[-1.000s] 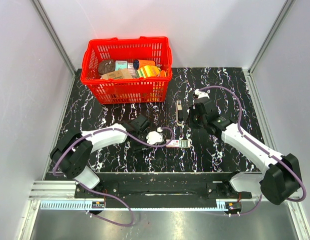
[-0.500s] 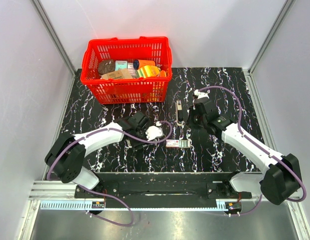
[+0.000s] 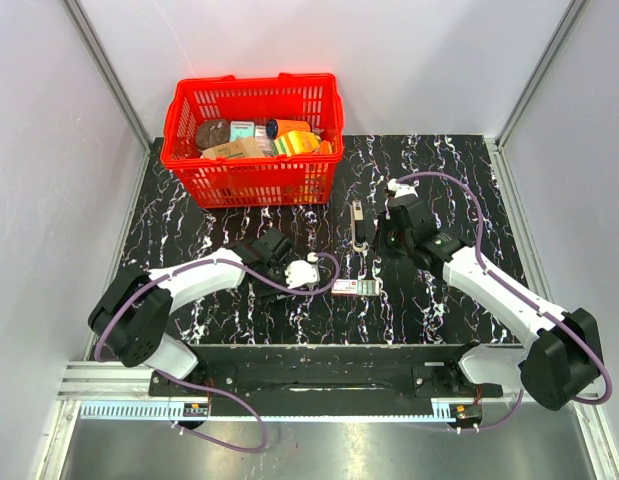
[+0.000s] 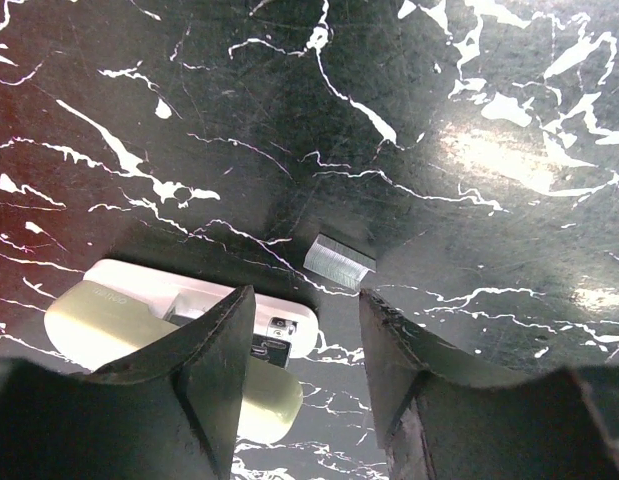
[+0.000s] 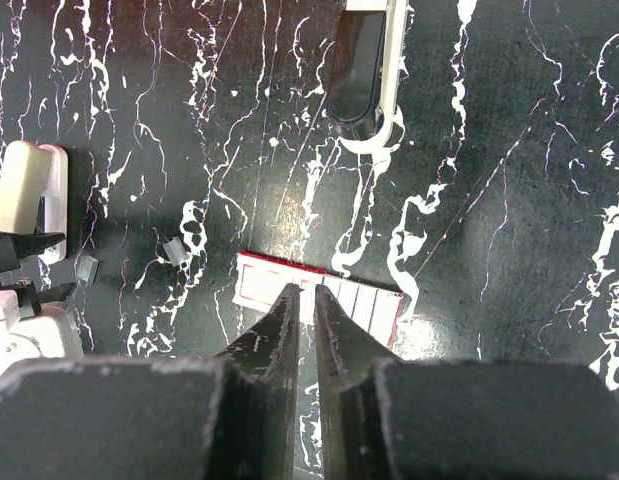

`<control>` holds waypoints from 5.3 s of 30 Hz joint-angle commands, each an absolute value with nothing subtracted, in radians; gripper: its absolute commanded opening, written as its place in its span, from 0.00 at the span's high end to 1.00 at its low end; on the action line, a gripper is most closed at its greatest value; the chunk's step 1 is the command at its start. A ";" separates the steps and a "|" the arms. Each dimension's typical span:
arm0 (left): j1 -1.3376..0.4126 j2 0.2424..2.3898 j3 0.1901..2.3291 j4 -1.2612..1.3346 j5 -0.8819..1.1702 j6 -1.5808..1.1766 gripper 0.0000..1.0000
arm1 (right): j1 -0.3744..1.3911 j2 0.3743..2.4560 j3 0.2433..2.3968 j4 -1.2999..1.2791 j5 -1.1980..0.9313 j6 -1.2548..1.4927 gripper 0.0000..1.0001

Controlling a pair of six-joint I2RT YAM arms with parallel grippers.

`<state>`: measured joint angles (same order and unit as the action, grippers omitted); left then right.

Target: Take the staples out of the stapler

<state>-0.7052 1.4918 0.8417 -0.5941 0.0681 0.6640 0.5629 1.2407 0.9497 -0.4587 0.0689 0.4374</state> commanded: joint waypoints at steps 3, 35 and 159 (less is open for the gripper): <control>-0.704 1.497 0.848 -0.603 0.081 0.712 0.49 | 0.566 1.213 0.979 -0.437 0.074 0.425 0.83; -0.756 1.670 0.966 -0.486 0.086 0.598 0.49 | 0.566 1.207 0.968 -0.433 0.081 0.425 0.82; -0.735 1.683 0.917 -0.569 0.242 1.163 0.62 | 0.566 1.183 0.971 -0.471 0.164 0.400 0.84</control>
<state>-0.7200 1.6592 0.9569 -0.5793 0.2314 1.1515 0.5629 1.2053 0.9497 -0.4618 0.1410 0.4042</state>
